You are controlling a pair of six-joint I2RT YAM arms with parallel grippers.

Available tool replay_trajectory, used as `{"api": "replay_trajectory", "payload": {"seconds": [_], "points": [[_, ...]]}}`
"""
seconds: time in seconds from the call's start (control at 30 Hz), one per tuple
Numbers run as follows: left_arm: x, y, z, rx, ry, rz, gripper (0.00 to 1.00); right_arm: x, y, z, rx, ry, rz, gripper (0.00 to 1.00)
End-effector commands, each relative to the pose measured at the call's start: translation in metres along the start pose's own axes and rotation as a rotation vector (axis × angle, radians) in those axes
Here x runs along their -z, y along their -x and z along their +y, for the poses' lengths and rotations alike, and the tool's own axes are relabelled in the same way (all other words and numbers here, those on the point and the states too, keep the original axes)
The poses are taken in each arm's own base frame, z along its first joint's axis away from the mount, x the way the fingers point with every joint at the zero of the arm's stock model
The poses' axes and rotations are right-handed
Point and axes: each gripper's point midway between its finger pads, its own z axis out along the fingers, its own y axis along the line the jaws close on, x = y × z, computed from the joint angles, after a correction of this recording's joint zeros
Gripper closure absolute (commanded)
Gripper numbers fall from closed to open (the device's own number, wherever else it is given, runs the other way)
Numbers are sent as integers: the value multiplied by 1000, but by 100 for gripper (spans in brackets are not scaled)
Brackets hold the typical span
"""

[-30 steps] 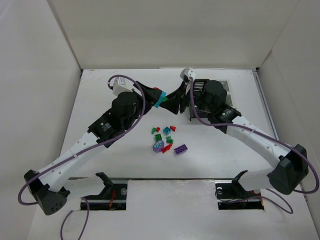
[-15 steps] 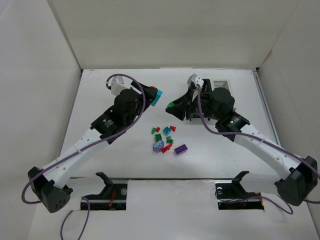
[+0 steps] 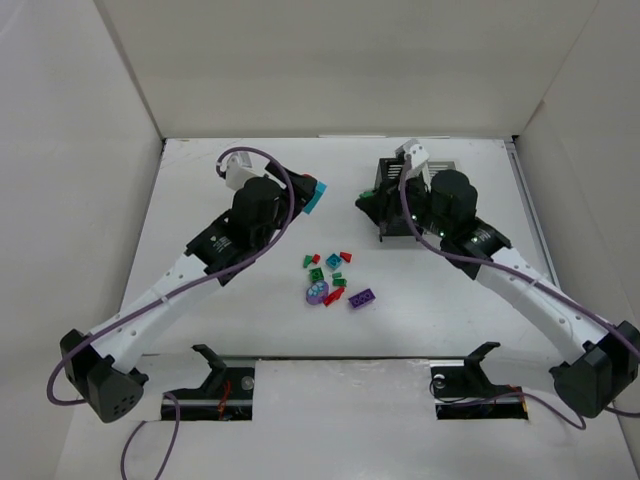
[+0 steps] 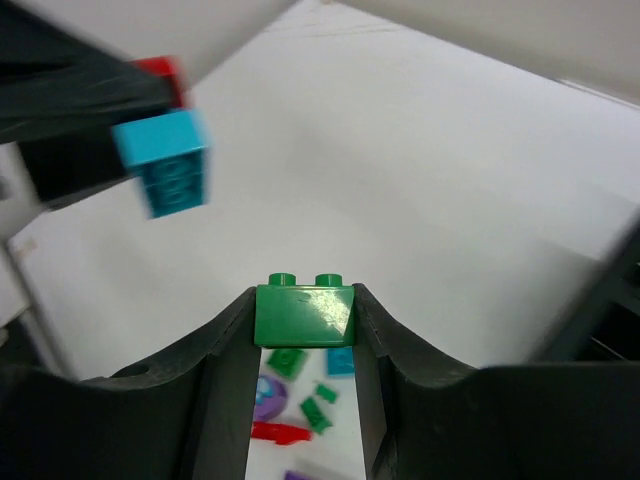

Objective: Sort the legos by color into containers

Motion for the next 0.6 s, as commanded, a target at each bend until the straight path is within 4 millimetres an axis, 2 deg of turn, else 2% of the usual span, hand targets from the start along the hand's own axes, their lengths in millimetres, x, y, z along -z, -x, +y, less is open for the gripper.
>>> {"api": "replay_trajectory", "payload": {"seconds": [0.0, 0.07, 0.1, 0.17, 0.2, 0.27, 0.3, 0.33, 0.37, 0.4, 0.47, 0.53, 0.57], "points": [[-6, 11, -9, -22, -29, -22, 68, 15, 25, -61, -41, -280, -38, 87], [-14, 8, 1, -36, 0, 2, 68, 23, 24, -94, -65, -386, -41, 87], [-19, 7, 6, -47, 12, 11, 68, 27, 22, -103, -83, -425, -36, 87], [-33, 3, 19, -72, 42, 48, 69, 32, 9, -133, -109, -543, -5, 87], [-38, 1, 24, -96, 50, 63, 69, 38, 12, -148, -115, -595, -8, 87], [-50, -2, 30, -124, 66, 85, 70, 40, 1, -169, -128, -670, 35, 87], [-53, -2, 30, -152, 66, 87, 70, 43, 7, -181, -133, -707, 28, 87], [-55, -2, 28, -164, 66, 87, 70, 43, 8, -188, -137, -721, 28, 87], [-61, -5, 31, -178, 78, 95, 70, 38, -2, -198, -156, -738, 60, 87], [-63, -4, 28, -190, 74, 94, 70, 39, 8, -209, -158, -759, 40, 87], [-72, -7, 36, -226, 91, 107, 72, 32, 1, -222, -191, -790, 61, 87], [-73, -6, 29, -242, 74, 111, 72, 42, -4, -240, -222, -877, 76, 87], [-78, -4, 36, -252, 92, 110, 72, 42, -8, -243, -231, -891, 79, 85]]}}
